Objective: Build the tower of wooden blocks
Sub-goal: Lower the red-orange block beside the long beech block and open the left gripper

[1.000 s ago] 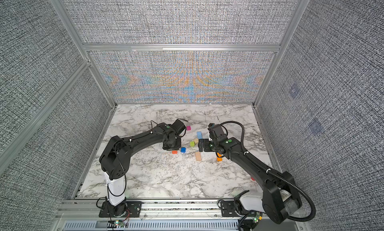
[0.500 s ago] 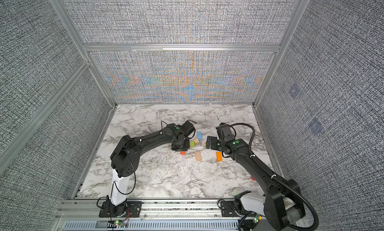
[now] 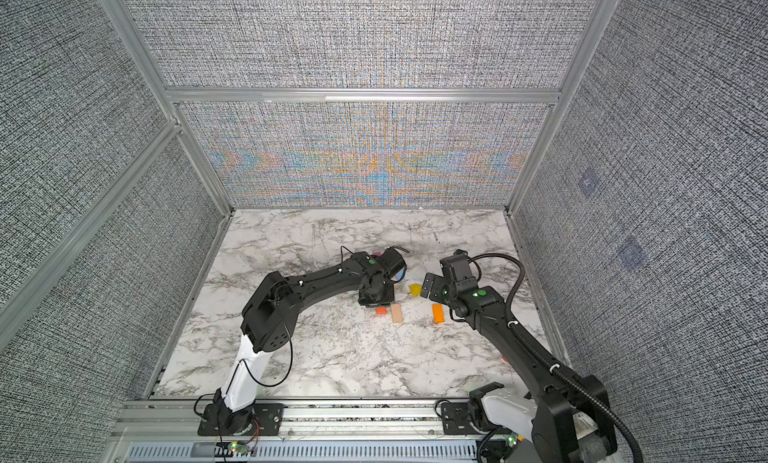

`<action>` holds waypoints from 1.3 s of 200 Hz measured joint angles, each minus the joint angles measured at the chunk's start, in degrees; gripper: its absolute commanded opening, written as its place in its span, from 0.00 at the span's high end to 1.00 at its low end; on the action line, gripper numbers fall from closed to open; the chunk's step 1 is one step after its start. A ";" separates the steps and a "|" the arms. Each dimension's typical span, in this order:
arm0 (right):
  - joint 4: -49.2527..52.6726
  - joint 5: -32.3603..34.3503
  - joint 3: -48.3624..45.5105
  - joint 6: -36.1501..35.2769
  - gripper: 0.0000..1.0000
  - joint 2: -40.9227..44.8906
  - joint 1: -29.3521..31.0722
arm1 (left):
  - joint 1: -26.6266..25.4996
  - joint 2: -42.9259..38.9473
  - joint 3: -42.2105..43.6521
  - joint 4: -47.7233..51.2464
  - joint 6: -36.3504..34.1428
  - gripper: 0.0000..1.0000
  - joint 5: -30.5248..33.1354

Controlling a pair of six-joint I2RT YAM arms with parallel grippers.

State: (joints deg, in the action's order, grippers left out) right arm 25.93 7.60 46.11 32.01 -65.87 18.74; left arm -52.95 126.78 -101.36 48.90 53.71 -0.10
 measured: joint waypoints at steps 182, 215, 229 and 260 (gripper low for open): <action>-0.87 -1.92 -0.44 1.01 0.01 -0.66 -0.26 | -1.97 0.90 0.46 -1.46 2.29 0.76 0.04; -0.87 -2.12 -0.44 1.01 0.01 -0.94 -0.26 | -1.99 0.90 0.39 -1.44 2.27 0.71 0.00; -0.87 -2.14 -0.42 0.98 0.01 -1.16 -0.26 | -2.01 0.90 0.39 -1.42 2.27 0.69 0.00; -0.79 -2.86 -0.09 0.96 0.01 -1.79 -0.28 | -2.08 0.90 0.39 -1.51 2.25 0.61 0.02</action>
State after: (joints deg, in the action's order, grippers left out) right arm 25.15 4.73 46.02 32.97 -67.66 18.46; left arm -55.02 127.68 -100.97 47.40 55.96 -0.08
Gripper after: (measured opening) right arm 0.994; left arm 0.357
